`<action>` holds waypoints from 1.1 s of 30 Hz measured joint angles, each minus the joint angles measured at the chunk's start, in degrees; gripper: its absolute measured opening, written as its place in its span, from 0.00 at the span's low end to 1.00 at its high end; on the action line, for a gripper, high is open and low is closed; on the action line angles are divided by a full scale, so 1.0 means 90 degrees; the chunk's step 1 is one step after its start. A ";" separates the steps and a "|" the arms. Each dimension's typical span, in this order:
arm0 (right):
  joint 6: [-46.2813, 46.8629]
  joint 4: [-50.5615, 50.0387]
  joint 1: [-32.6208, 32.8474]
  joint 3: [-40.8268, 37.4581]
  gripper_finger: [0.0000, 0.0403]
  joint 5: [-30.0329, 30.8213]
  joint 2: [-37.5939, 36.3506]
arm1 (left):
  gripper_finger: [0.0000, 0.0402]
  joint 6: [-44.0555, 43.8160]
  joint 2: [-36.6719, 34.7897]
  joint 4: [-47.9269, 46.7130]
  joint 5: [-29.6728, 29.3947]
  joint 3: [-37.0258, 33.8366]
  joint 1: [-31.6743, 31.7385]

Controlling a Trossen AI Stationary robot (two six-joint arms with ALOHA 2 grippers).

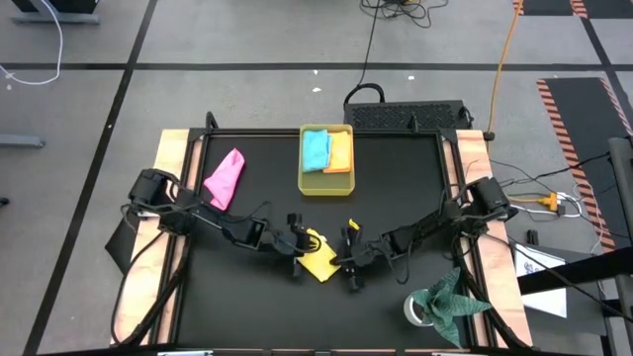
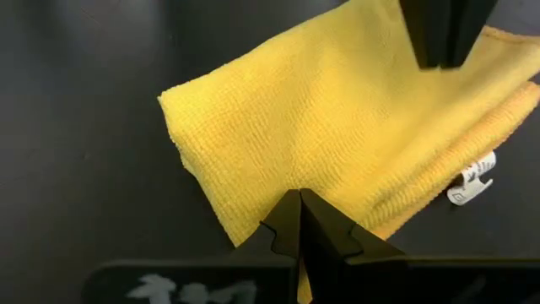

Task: Fold microfiber towels
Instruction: Fold the yellow towel

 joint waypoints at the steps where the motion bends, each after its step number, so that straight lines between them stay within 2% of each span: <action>1: 0.0000 0.0000 0.0010 0.0000 0.00 0.0002 0.0007 | 0.06 -0.0025 -0.0025 0.0006 0.0067 0.0001 -0.0009; 7: 0.0000 0.0021 0.0145 0.0000 0.00 0.0000 0.0007 | 0.06 -0.0254 0.0144 -0.0399 0.0055 0.0005 0.0332; 13: -0.0010 0.0024 0.0201 0.0000 0.00 -0.0010 0.0010 | 0.06 -0.0261 0.0528 -0.0174 0.0527 0.0012 0.0718; 21: -0.1159 -0.0044 0.0427 -0.0010 0.02 0.0147 -0.0468 | 0.06 0.0069 0.0225 -0.0423 0.0606 -0.0005 0.0626; 26: -0.1713 0.0157 0.0631 -0.0007 0.13 0.0150 -0.0794 | 0.06 0.0196 0.0141 -0.0519 0.0631 -0.0007 0.0593; 33: -0.3130 0.0402 0.0733 -0.0003 0.41 0.0145 -0.0434 | 0.06 0.0197 0.0187 -0.0525 0.0783 -0.0007 0.0747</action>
